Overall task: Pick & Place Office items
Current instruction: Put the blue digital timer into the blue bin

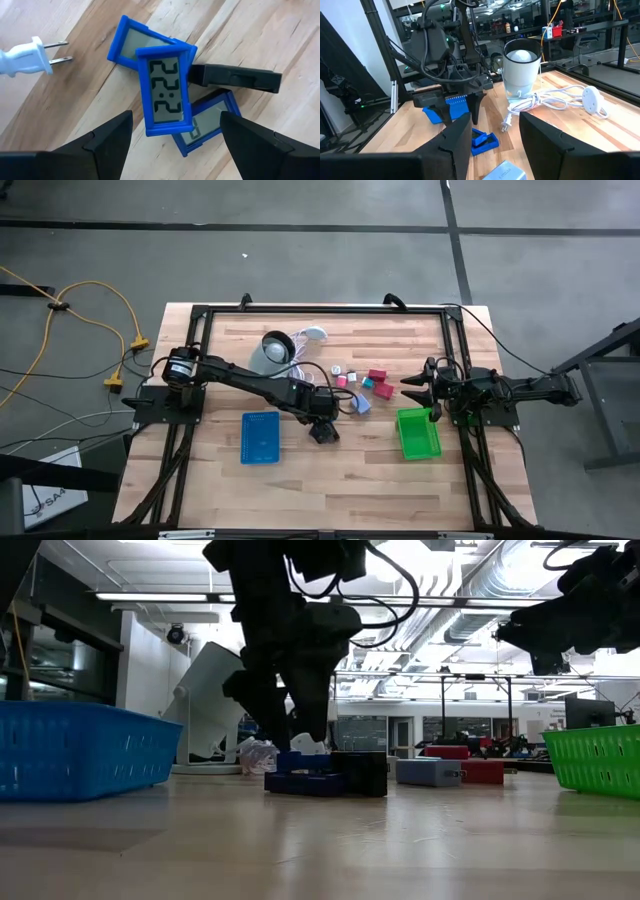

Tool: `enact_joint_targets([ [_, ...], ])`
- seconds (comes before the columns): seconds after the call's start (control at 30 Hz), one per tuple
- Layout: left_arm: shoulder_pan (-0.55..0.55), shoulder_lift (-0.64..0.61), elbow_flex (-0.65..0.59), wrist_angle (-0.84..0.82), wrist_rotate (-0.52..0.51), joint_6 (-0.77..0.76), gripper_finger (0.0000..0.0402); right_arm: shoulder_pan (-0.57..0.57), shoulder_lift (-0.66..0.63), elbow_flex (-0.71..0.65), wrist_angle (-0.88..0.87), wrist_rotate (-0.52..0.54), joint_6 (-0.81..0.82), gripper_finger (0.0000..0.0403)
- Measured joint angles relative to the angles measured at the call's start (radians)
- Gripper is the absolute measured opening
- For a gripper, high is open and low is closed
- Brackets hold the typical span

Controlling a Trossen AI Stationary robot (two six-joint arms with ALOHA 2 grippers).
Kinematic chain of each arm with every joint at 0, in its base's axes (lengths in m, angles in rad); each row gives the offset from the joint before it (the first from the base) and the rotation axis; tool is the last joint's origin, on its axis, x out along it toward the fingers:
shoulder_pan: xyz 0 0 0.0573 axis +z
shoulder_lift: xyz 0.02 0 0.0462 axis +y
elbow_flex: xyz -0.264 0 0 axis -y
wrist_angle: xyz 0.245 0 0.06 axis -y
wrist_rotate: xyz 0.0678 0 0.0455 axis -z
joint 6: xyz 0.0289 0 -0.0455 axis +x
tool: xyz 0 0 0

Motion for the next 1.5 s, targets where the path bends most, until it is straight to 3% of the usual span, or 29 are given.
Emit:
enact_joint_targets([
  [1.5,0.009,0.051,0.000,0.021,0.004,0.001,0.0291,0.000,0.008,0.000,0.002,0.000,0.000,0.0153],
])
